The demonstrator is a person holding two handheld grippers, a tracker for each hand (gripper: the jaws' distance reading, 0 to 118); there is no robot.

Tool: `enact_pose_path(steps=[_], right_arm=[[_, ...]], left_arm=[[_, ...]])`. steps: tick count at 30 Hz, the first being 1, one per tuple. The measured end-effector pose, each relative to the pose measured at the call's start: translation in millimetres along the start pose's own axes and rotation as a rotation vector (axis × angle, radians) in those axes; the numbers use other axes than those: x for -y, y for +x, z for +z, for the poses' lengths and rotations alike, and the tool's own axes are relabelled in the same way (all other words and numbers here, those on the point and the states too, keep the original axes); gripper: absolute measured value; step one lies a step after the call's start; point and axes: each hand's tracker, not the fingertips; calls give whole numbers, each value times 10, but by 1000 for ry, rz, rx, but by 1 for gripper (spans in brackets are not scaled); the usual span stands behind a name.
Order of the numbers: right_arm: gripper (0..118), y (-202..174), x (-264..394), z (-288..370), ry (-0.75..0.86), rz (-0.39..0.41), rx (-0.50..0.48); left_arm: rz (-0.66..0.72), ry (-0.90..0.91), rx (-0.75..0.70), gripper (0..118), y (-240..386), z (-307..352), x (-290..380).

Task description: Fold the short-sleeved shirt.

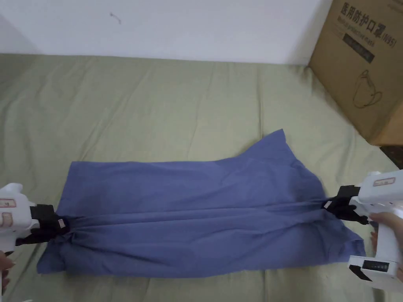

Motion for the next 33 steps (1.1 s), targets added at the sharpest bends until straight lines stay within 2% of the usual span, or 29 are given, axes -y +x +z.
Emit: enact_pose_path(steps=[2,3,4,5,7,11,13,15,17,18,19,20,21,24,26,28,30,32,33], right_arm=[[78,8,58,-62,23,-14,15],[95,24,67,-67,26,-16,-2],[95,20,95,-33,37,-27,-52],[95,8,126,38,44,-21,-60],[95,-52,199,207,45,8,-28],[95,-259,578,770,144,227,13],[95,-338,872,1066,206,310,32],[95,-385,1203,1310,274,382,2],[89,-386,1565,1528,376,467,-56],[71,-371,1748,1639,451,495,-100],[38,-354,1894,1710,527,506,-127],[2,-362,2006,1751,568,511,-129],[0,-368,2083,1771,592,508,-125],[0,-337,2191,1809,614,465,-245],[0,-406,2187,1809,628,505,-194],[0,-442,2138,1806,636,525,-194],[0,-505,2092,1779,640,526,-195],[0,-565,2086,1751,731,481,-18],[0,-560,2048,1731,739,455,4]], left_arm=[[0,8,-4,74,7,-12,36],[0,23,28,100,4,19,48],[2,39,78,105,31,62,59],[-12,43,62,104,54,114,72],[-73,89,59,103,148,288,79],[-185,220,62,103,429,774,280],[-258,315,57,103,571,1037,524],[-325,427,37,103,655,1274,811],[-364,529,22,95,690,1448,1151],[-377,574,36,74,663,1514,1297],[-390,595,39,48,656,1564,1417],[-391,585,40,13,652,1585,1523],[-398,582,38,0,654,1591,1603],[-453,615,24,0,625,1623,1764],[-546,579,-65,0,687,1581,1720],[-558,520,-107,0,698,1504,1546],[-454,381,-130,0,643,1313,1258],[-305,248,-152,1,467,1046,961],[-261,196,-160,15,363,903,835]])
